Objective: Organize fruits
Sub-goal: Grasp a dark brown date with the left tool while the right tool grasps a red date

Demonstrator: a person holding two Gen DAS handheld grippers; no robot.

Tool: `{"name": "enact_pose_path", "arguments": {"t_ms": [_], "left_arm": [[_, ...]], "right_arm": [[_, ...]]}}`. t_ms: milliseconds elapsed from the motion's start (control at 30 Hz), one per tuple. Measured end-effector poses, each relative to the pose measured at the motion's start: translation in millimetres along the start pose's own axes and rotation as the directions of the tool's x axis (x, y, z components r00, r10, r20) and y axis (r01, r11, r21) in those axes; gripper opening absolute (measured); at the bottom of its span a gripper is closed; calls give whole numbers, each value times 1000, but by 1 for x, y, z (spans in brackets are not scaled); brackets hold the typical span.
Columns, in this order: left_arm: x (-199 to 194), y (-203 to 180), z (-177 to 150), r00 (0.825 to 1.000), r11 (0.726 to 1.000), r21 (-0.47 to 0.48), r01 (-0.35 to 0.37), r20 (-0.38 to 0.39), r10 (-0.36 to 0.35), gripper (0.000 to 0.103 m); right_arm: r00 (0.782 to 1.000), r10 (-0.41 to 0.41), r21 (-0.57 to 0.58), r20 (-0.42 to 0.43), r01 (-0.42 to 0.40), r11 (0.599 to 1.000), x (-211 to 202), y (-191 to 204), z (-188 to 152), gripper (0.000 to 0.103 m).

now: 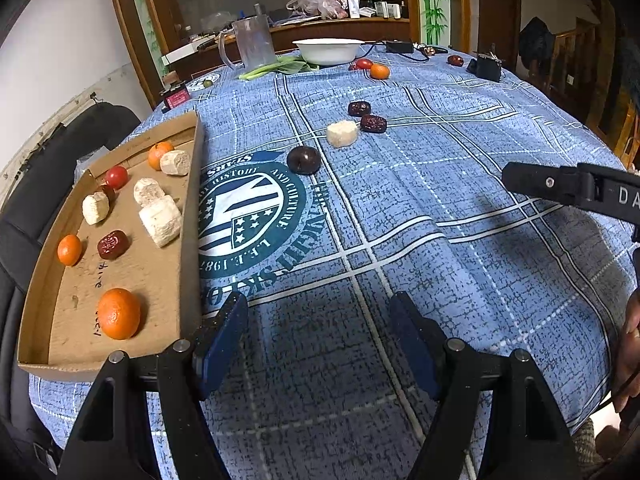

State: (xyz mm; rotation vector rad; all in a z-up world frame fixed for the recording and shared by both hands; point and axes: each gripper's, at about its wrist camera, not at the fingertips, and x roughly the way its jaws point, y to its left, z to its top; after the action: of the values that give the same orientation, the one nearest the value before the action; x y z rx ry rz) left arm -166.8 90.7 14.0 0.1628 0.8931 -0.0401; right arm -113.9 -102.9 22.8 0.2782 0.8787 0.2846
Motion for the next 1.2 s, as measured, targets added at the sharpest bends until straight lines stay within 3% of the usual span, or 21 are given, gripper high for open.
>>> {"name": "enact_pose_path", "arguments": {"t_ms": [167, 267, 500, 667, 933, 1000, 1067, 1100, 1133, 1167, 1200], "left_arm": [[-7, 21, 19, 998, 996, -60, 59, 28, -57, 73], [-8, 40, 37, 997, 992, -111, 57, 51, -51, 73], [19, 49, 75, 995, 985, -144, 94, 47, -88, 73], [49, 41, 96, 995, 987, -132, 96, -5, -97, 61], [88, 41, 103, 986, 978, -172, 120, -94, -138, 60], [89, 37, 102, 987, 982, -149, 114, -92, -128, 60], [90, 34, 102, 989, 986, -132, 104, -92, -116, 56], [89, 32, 102, 991, 988, -125, 96, -86, -107, 51], [89, 32, 102, 992, 988, -121, 93, -79, -103, 37], [88, 32, 102, 992, 988, -121, 94, -72, -103, 23], [87, 33, 101, 991, 986, -127, 106, -65, -115, 24]], "right_arm": [[1000, 11, -42, -25, -12, 999, 4, 8, 13, 75], [999, -6, -99, -38, 2, 995, 11, 18, 30, 75], [997, -54, -220, -64, 38, 975, 51, 41, 69, 75], [995, -57, -281, -79, 32, 959, 85, 53, 84, 75], [992, -69, -305, -104, 34, 952, 113, 57, 95, 70], [991, -68, -313, -117, 28, 949, 120, 59, 96, 59], [991, -74, -330, -114, 32, 943, 125, 62, 95, 56], [990, -77, -338, -115, 34, 941, 127, 63, 95, 54], [991, -78, -343, -111, 36, 939, 128, 64, 96, 50], [991, -73, -345, -111, 31, 938, 128, 65, 96, 40], [991, -72, -349, -111, 29, 937, 128, 66, 96, 30]]}}
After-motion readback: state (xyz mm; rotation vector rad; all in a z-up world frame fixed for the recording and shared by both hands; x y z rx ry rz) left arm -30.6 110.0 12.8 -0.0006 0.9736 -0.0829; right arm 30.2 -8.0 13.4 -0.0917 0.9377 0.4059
